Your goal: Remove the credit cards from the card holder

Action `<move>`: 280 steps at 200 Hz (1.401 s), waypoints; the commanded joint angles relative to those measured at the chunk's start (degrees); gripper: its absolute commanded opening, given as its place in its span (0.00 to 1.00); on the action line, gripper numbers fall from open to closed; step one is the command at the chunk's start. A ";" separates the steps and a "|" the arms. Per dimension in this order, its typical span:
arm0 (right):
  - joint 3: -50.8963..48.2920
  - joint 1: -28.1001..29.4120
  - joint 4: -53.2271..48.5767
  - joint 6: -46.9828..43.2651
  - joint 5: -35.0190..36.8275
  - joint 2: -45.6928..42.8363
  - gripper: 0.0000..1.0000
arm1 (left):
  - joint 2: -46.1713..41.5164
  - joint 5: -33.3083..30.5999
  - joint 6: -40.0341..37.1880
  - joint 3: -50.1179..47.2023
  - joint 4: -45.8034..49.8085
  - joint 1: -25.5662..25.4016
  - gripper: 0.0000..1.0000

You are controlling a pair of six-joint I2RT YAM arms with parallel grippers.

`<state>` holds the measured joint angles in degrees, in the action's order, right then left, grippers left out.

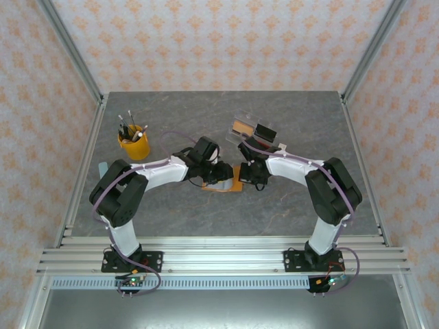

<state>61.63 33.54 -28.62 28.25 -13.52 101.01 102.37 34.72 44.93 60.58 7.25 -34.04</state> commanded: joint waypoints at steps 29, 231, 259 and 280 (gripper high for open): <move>-0.36 -0.27 0.46 1.21 1.52 -3.23 0.12 | -0.28 -2.49 -1.42 0.06 2.65 -0.37 0.17; 0.29 1.90 -3.11 7.69 6.48 -14.31 0.27 | 0.40 -9.40 11.98 -0.89 -2.93 -6.74 0.05; -1.19 1.27 -2.58 8.29 5.91 -15.18 0.27 | 3.33 -7.98 10.94 2.88 -1.44 -6.74 0.14; -1.42 1.27 -2.37 8.40 5.02 -15.33 0.27 | 3.24 -8.27 8.39 5.33 2.99 -6.66 0.27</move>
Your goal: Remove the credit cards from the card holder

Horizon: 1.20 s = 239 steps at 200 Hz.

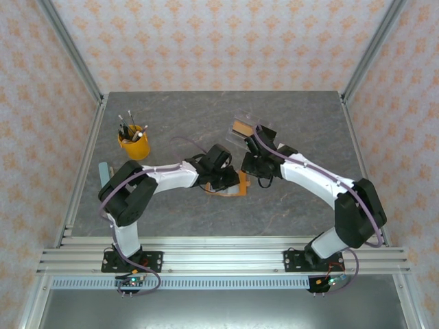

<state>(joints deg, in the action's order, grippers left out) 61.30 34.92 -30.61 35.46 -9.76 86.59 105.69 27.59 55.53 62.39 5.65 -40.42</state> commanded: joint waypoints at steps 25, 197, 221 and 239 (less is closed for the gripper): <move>-0.92 -0.11 -0.05 0.95 0.49 -1.11 0.27 | -1.46 -0.97 -4.51 4.99 8.15 0.33 0.40; 10.58 9.92 -4.25 -2.47 1.60 10.38 0.24 | -12.52 -3.73 -6.28 -6.73 12.17 12.44 0.50; 10.64 9.86 -2.58 -1.24 -0.66 14.82 0.24 | -11.87 -2.53 -5.63 -8.09 10.57 12.44 0.44; 10.31 9.23 -1.59 0.05 -2.21 17.21 0.23 | -10.86 -1.18 -5.60 -8.58 9.49 12.41 0.35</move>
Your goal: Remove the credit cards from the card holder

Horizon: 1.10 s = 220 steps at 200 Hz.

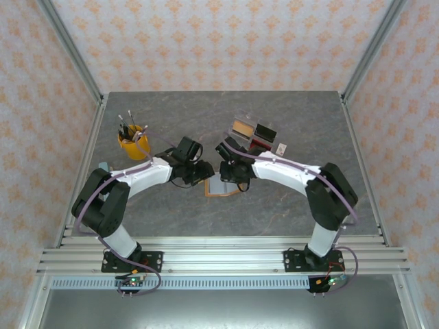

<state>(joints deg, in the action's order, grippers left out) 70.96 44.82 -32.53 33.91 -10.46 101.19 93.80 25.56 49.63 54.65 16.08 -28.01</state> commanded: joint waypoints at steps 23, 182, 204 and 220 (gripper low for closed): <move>-0.44 -1.04 1.26 2.43 -1.32 3.83 0.23 | 2.21 3.45 0.56 -1.08 -2.99 0.02 0.27; -1.35 -2.01 0.55 1.29 -0.48 8.67 0.24 | 7.63 5.70 -0.01 1.24 -4.36 -1.49 0.27; -1.35 -2.06 0.54 1.25 -0.76 9.62 0.24 | 7.42 5.82 -0.78 1.77 -4.07 -1.77 0.23; -1.35 -2.04 0.55 1.27 -0.88 10.18 0.24 | 7.02 5.38 -1.38 2.08 -3.47 -2.01 0.22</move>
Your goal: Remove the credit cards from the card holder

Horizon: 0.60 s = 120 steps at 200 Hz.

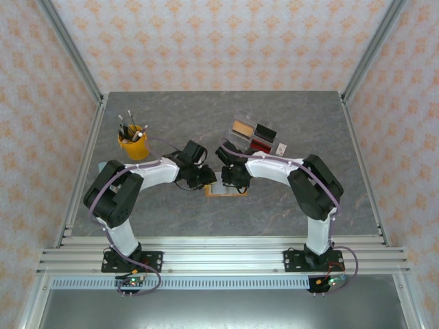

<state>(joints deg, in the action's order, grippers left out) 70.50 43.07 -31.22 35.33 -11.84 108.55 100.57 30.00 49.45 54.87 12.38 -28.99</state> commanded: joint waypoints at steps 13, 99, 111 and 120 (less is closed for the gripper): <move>-0.98 -0.27 -0.76 -0.16 0.53 3.12 0.24 | -0.11 0.94 -1.67 1.84 0.14 -1.03 0.22; -2.01 -0.53 -0.35 -0.04 0.76 1.97 0.20 | -3.76 5.82 -3.09 0.24 -5.11 -1.05 0.13; -2.10 -0.62 -0.15 0.00 0.59 1.29 0.20 | -3.85 6.46 -3.06 0.06 -5.83 -1.09 0.13; -2.21 -0.79 0.00 -0.08 0.43 0.87 0.20 | -3.89 7.05 -2.96 0.11 -6.22 -1.11 0.13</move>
<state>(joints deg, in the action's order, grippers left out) 70.46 42.70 -31.20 35.33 -11.81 108.68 98.04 33.26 47.83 55.22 9.91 -29.26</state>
